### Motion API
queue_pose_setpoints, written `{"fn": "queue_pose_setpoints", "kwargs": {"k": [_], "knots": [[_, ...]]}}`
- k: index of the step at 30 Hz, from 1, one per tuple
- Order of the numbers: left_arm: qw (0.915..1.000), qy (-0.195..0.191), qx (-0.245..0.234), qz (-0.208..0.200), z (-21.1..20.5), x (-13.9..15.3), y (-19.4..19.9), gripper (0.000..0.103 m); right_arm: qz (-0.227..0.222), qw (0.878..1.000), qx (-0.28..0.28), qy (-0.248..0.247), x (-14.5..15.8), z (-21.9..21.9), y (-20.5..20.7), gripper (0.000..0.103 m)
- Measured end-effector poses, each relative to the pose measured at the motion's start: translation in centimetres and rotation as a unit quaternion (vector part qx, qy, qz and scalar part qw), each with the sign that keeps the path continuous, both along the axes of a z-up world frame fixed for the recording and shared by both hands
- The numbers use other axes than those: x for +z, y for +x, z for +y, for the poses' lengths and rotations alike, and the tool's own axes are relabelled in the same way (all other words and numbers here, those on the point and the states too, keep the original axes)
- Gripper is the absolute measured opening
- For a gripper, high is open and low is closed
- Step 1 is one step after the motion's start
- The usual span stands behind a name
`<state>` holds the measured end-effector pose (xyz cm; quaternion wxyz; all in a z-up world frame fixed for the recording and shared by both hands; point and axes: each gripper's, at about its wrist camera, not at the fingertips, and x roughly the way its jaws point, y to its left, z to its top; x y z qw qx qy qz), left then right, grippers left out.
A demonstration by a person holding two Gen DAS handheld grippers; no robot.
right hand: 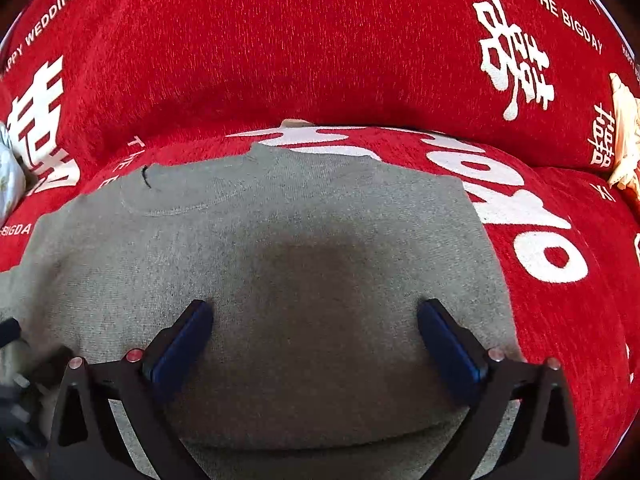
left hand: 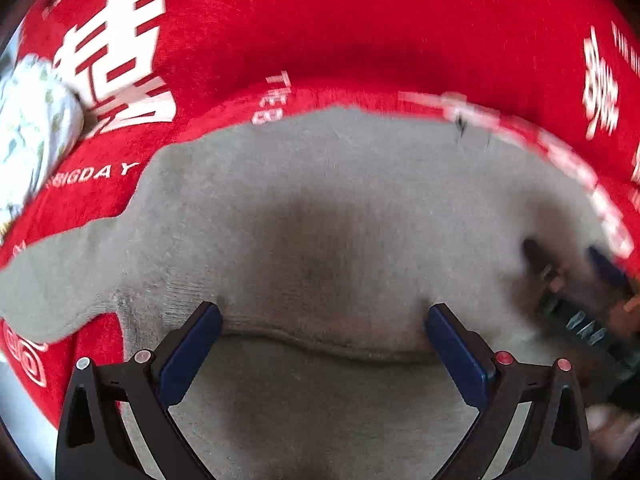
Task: Fold small clothes
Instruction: 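Grasp the other sleeve cuff with the left gripper and lift it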
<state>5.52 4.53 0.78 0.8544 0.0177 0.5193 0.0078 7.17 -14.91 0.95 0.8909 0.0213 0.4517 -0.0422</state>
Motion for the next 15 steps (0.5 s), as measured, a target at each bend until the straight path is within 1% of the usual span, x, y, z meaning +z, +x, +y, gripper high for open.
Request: {"fn": "queue_pose_setpoints", "kwargs": {"k": [1,2,3,5,7,9,10,11,13,14,15], "knots": [[1.0000,-0.001,-0.001,-0.009,0.0,0.1,-0.2,0.103,0.000,1.000,0.000,-0.001,0.0,0.0,0.0,0.103],[0.9999,-0.007,0.005,-0.006,0.3,0.2,-0.2,0.103,0.000,1.000,0.000,-0.001,0.0,0.0,0.0,0.103],[0.9997,-0.018,0.015,-0.001,0.9,0.4,-0.4,0.103,0.000,1.000,0.000,0.000,0.0,0.0,0.0,0.103],[0.9988,-0.031,0.038,-0.008,2.6,1.0,-0.9,0.103,-0.001,1.000,0.000,0.000,0.0,-0.1,0.0,0.103],[0.9965,-0.034,0.073,-0.024,5.4,1.6,-2.0,0.103,-0.001,1.000,0.000,-0.001,0.0,0.0,0.0,0.103],[0.9912,-0.045,0.120,-0.034,9.4,2.0,-3.1,0.103,-0.001,1.000,0.000,-0.002,0.0,0.0,0.0,0.103],[0.9862,-0.050,0.154,-0.036,12.0,2.1,-3.8,0.103,-0.001,1.000,0.000,-0.002,0.0,0.0,0.0,0.103],[0.9819,-0.054,0.177,-0.039,13.9,2.1,-4.3,0.103,-0.001,1.000,0.000,-0.002,0.0,0.0,0.0,0.103],[0.9663,-0.062,0.246,-0.044,19.2,2.0,-5.4,0.103,-0.001,1.000,0.000,-0.003,0.0,0.0,0.0,0.103],[0.9570,-0.065,0.279,-0.043,21.9,1.8,-6.0,0.103,-0.001,1.000,0.000,-0.003,0.0,0.0,-0.1,0.103],[0.9451,-0.070,0.316,-0.042,24.9,1.5,-6.6,0.103,-0.001,1.000,0.000,-0.004,0.0,0.0,-0.1,0.103]]}}
